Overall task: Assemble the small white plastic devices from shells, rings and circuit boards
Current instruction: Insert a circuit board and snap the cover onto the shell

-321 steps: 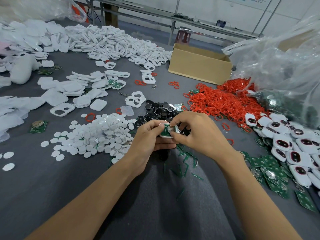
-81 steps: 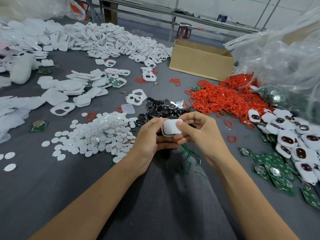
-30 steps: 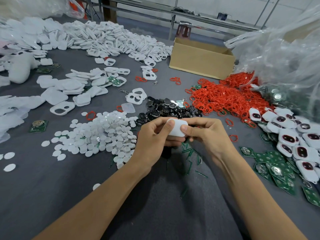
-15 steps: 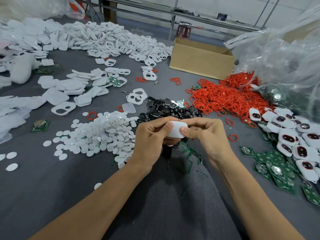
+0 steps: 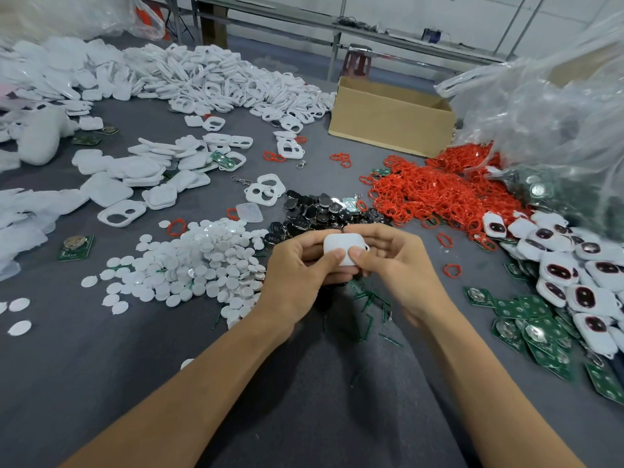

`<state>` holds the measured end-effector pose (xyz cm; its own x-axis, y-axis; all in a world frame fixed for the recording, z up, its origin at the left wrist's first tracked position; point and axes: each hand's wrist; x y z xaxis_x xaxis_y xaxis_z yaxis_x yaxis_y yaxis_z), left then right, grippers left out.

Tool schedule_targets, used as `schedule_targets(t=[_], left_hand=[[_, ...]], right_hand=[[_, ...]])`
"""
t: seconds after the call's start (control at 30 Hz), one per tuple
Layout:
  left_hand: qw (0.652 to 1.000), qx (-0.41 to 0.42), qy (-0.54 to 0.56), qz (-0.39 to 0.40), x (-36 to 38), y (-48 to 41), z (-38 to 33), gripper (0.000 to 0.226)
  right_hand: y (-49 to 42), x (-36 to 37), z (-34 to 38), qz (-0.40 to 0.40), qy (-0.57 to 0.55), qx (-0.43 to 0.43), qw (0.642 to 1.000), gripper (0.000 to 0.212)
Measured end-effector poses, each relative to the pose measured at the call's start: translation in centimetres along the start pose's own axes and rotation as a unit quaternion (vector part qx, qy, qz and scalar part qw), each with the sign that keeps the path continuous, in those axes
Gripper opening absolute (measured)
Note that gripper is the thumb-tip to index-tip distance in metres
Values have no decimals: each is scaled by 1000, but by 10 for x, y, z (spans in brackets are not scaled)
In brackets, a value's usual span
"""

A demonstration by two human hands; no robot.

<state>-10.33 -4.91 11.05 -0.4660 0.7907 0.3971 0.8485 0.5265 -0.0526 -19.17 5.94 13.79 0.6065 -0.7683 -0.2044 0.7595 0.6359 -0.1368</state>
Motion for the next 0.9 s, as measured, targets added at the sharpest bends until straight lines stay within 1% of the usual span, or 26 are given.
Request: schedule_targets(t=[0.13, 0.2, 0.27, 0.37, 0.43, 0.53, 0.57, 0.63, 0.7, 0.8, 0.9], left_hand=[[999, 14, -22, -20, 0, -1, 4, 23], [999, 14, -14, -31, -1, -1, 4, 21], [1000, 1, 21, -23, -1, -1, 3, 24], [996, -27, 90, -8, -2, -2, -1, 27], [996, -20, 91, -8, -4, -4, -2, 26], [999, -3, 44, -16, -6, -5, -2, 29], [999, 1, 26, -18, -5, -4, -2, 30], [1000, 8, -2, -23, -5, -3, -1, 33], [999, 15, -14, -36, -5, -3, 0, 32], [999, 33, -22, -30, -6, -2, 0, 22], [999, 38, -26, -15, -5, -1, -1, 26]], right_hand=[[2, 6, 1, -1, 20, -23, 1000, 28], [3, 7, 2, -40, 62, -73, 995, 31], [5, 8, 1, -76, 128, -126, 981, 34], [7, 10, -2, -74, 147, -147, 975, 33], [8, 11, -4, -63, 139, -135, 979, 33], [6, 10, -3, -63, 59, -88, 992, 28], [4, 10, -3, -62, 43, -71, 995, 30], [1, 8, -3, -43, 23, -33, 998, 31], [0, 6, -3, -20, -8, -2, 1000, 30], [0, 5, -3, -19, -40, 14, 999, 32], [0, 5, -5, -33, -45, 15, 998, 33]])
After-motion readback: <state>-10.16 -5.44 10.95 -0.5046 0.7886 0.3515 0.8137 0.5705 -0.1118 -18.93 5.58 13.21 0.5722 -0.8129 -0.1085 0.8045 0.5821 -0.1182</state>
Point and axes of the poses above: each hand's wrist, its own y-axis away from the middle knuckle, its own x-axis out of the palm, z = x × y, and after that the axes turned 4 degrees about y, right-handed
